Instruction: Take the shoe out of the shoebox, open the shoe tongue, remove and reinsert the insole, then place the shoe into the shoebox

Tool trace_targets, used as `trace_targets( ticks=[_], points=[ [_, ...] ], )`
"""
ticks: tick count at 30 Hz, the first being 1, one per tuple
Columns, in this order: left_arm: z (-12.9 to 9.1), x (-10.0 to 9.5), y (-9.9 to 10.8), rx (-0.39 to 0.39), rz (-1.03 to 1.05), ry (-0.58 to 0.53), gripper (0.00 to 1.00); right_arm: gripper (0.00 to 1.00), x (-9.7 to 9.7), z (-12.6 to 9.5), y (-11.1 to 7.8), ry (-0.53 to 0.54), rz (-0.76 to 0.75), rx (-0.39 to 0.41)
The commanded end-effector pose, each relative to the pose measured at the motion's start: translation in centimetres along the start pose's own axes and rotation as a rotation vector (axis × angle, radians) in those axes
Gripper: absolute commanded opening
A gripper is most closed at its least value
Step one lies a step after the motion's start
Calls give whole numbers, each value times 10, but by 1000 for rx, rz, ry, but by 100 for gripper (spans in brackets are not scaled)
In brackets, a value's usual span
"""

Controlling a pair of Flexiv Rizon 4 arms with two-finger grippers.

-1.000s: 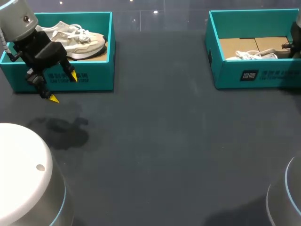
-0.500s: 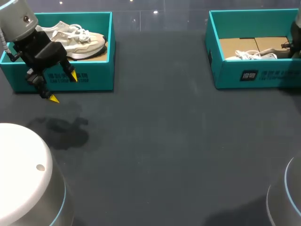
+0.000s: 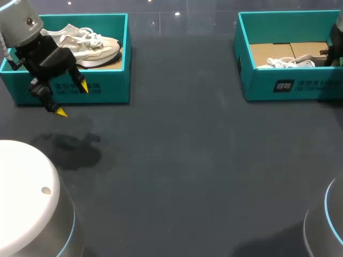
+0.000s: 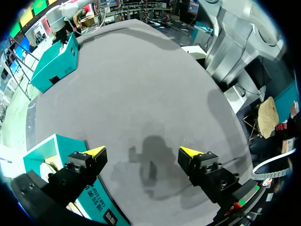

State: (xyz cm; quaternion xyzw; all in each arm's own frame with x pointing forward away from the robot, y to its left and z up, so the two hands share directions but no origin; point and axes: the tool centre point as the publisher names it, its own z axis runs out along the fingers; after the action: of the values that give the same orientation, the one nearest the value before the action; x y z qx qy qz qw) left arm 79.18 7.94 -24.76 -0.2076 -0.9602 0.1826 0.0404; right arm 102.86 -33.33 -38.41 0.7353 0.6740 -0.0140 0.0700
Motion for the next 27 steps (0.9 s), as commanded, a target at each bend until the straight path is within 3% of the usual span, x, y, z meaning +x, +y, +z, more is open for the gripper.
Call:
trace_targets(
  ticks=[1,11,13,17,23,27],
  points=[
    [0,1,0,-3,1,0,100,45,5,-7,-2,-9,0,-9],
    [0,1,0,-3,1,0,100,51,10,-19,-1,-17,1,-23],
    [0,1,0,-3,1,0,100,73,10,-21,-1,-21,1,-27],
    [0,1,0,-3,1,0,100,99,9,-23,-2,-34,5,-38],
    [0,1,0,-3,1,0,100,100,6,-35,-2,-55,11,-53],
    [0,1,0,-3,1,0,100,100,10,-55,-1,-58,4,-91]
  ],
)
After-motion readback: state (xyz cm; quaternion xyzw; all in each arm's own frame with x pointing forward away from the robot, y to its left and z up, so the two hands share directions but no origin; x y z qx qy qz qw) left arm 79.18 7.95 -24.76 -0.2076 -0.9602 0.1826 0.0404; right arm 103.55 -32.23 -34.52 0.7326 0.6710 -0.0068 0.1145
